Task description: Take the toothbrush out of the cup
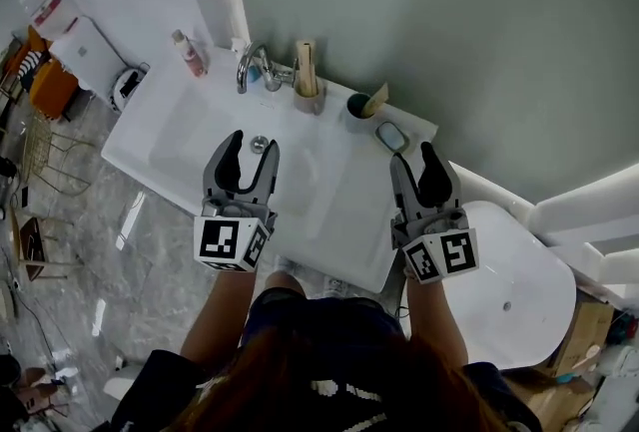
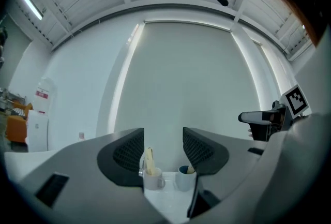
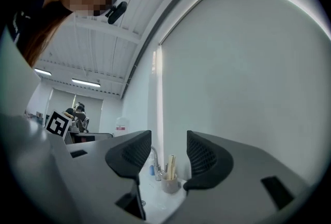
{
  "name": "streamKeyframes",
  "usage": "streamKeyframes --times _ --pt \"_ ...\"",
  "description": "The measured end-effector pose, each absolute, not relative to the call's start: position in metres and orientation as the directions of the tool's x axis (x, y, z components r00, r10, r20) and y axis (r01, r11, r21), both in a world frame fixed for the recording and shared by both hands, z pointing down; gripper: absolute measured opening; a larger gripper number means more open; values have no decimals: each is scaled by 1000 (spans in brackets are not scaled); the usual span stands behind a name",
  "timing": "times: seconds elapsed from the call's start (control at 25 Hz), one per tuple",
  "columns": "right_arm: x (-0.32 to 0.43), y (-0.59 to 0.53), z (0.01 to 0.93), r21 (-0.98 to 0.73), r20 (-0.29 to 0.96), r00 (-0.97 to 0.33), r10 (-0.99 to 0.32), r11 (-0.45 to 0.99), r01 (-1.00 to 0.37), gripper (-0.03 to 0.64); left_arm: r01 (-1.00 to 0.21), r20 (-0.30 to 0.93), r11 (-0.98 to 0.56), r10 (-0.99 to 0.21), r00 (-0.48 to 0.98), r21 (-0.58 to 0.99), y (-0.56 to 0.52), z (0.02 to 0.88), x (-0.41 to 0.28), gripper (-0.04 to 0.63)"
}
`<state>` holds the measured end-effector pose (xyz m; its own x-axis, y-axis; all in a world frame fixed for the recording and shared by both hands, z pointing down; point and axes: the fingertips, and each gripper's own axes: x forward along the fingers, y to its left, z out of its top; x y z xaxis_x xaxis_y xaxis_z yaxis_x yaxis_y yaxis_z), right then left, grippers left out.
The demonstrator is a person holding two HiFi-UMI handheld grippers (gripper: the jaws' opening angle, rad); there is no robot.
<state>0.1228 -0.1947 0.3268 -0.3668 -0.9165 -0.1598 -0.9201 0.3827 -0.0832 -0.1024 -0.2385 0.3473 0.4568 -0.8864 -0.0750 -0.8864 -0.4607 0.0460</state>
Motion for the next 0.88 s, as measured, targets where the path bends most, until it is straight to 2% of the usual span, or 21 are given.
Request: streamKeyframes --times 0.52,0.88 --pt "101 -288 348 -110 -107 -188 -976 200 -974 213 -746 -30 -666 -746 665 25 -378 364 -69 227" --pt "120 -325 374 -125 -39 -119 -992 123 -985 213 -755 49 -656 -754 655 0 -471 405 -32 230"
